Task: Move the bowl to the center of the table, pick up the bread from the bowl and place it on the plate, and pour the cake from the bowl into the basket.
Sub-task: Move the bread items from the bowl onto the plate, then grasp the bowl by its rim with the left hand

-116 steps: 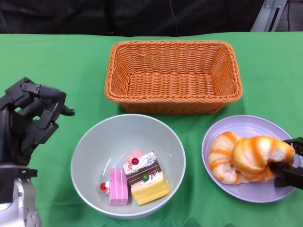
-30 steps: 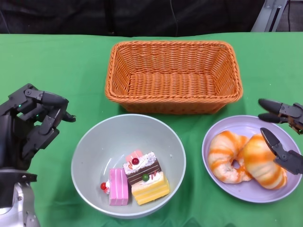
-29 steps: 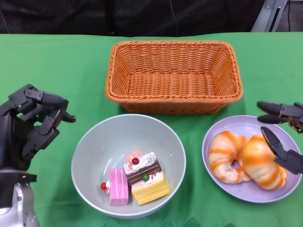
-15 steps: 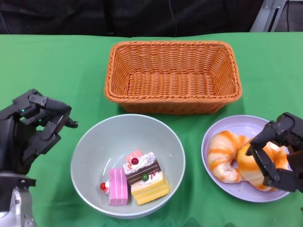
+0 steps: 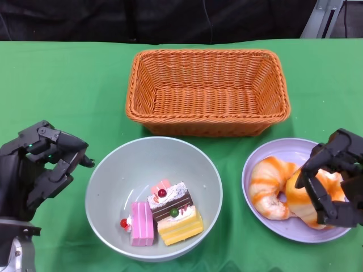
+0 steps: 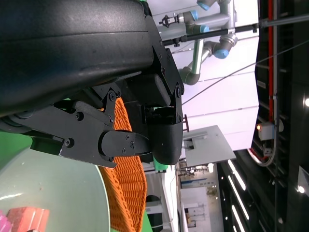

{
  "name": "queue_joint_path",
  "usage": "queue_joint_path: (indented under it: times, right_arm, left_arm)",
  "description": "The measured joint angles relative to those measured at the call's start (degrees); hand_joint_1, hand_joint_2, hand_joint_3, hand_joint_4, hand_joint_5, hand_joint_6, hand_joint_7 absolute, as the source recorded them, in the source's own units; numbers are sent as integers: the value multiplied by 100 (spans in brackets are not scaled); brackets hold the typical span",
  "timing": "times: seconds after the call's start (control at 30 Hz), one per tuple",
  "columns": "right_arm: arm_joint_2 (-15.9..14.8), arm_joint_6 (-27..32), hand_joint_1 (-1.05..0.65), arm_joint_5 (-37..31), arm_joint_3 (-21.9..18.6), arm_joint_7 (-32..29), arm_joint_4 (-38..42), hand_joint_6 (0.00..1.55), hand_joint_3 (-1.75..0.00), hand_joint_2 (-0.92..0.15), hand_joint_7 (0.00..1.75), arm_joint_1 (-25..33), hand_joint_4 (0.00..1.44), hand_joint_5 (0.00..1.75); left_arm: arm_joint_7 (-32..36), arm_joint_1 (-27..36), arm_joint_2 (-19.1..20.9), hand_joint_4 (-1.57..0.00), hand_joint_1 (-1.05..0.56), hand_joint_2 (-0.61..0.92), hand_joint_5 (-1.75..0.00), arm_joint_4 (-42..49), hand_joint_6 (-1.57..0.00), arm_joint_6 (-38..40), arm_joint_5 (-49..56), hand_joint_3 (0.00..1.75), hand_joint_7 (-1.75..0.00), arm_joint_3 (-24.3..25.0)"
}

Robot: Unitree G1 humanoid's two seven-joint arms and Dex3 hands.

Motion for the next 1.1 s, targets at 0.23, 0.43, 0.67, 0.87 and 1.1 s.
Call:
queue_joint_path:
  times: [0.23, 0.43, 0.67, 0.87, 1.1]
  right_arm:
    - [114, 61, -7, -80, 7, 63, -58, 64, -120, -39, 141, 57, 71, 163]
    - [218, 164, -7, -175, 2, 5, -63, 62, -117, -42, 141, 57, 69, 165]
    - [313, 214, -6, -203, -7, -14, -44, 63, -113, -46, 139, 32, 70, 164]
    - [378, 238, -3, -223, -35, -130, 23, 64, -110, -51, 136, -26, 71, 163]
    - [447, 262, -5, -214, -53, -166, 163, 64, -106, -53, 132, -129, 69, 162]
  left_arm:
    - [-45, 26, 78, -78, -17, 92, -129, -26, -87, -398, 215, 32, -94, -37]
    - [-91, 244, 644, -87, -28, 92, -44, -286, -97, -1103, 781, 14, -6, -97]
    - [-223, 467, 1628, -71, -33, 92, -4, -474, -72, -1712, 1371, 7, 0, -190]
    - [-82, 485, 2256, -62, -37, 92, 0, -157, -63, -2741, 2098, 9, 0, -140]
    - [280, 191, 2581, -59, -42, 92, 0, 888, -60, -4327, 2724, 13, 0, 12]
